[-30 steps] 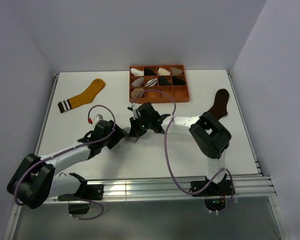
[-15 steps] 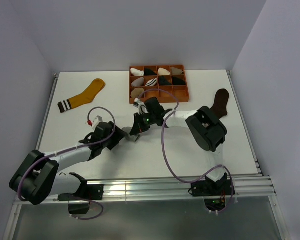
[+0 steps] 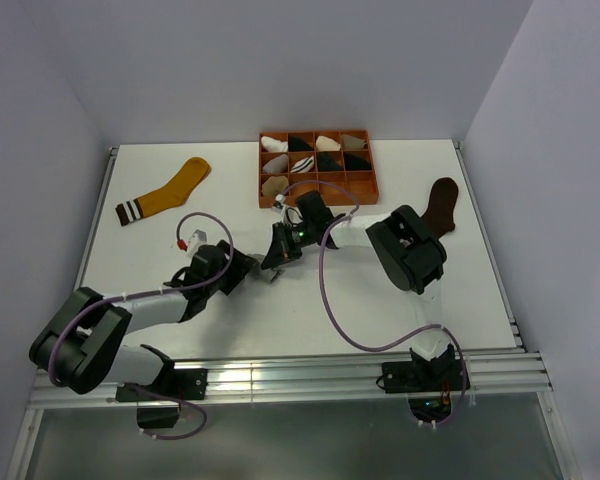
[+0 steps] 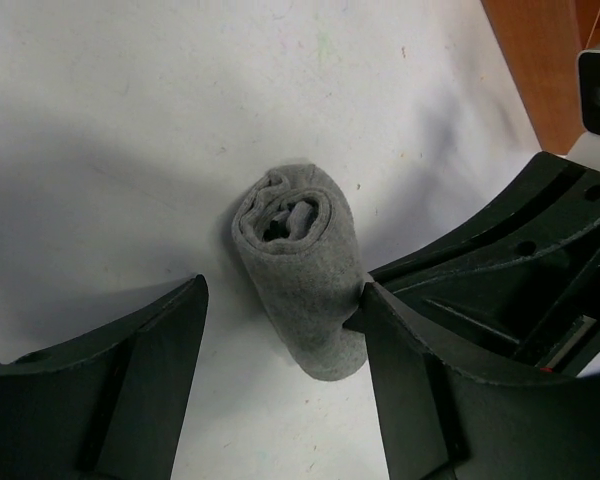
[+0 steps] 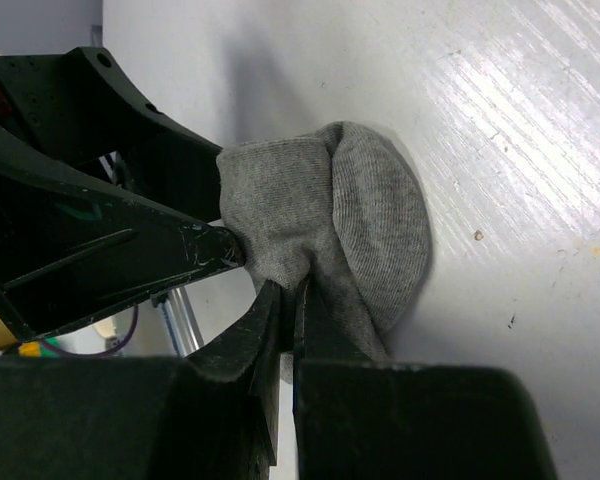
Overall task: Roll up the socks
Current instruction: Roll the sock at the center of the board.
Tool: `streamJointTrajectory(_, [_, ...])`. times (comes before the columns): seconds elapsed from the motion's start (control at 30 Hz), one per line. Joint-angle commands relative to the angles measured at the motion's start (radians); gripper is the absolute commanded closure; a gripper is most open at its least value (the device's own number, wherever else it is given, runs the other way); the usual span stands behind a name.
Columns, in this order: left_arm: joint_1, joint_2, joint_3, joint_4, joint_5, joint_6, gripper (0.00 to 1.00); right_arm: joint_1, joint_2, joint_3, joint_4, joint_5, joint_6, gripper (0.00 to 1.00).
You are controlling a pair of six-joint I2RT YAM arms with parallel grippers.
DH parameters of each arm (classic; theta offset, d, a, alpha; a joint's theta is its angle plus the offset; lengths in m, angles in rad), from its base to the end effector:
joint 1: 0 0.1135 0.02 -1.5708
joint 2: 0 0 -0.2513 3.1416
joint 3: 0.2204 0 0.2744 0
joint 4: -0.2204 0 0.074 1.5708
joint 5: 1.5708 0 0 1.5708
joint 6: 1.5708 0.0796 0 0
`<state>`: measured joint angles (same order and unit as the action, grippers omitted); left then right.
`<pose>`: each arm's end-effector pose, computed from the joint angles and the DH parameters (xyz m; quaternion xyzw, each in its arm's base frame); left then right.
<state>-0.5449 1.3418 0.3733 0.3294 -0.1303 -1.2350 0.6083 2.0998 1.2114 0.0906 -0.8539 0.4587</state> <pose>0.2506 -0.1398 0.0804 -0.3291 0.8291 -0.3117 0.3273 0.3354 0.3067 0.0701 -0.2187 0.8291 0.5047 0.1004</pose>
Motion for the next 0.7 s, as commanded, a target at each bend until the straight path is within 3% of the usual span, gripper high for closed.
streamJointTrajectory(0.0, [-0.001, 0.042, -0.002, 0.031, -0.029, -0.004, 0.31, -0.008, 0.109, -0.035, -0.199, 0.095, -0.023, 1.0])
streamJointTrajectory(0.53, [0.003, 0.203, 0.047, 0.06, 0.001, 0.026, 0.38, -0.054, 0.19, -0.006, -0.236, 0.033, -0.005, 1.0])
streamJointTrajectory(0.63, [0.003, 0.24, 0.053, 0.059, 0.014, 0.022, 0.47, -0.054, 0.183, -0.007, -0.247, 0.055, -0.017, 1.0])
streamJointTrajectory(0.67, [0.003, 0.246, 0.055, 0.057, 0.017, 0.02, 0.59, -0.054, 0.171, -0.009, -0.249, 0.073, -0.018, 1.0])
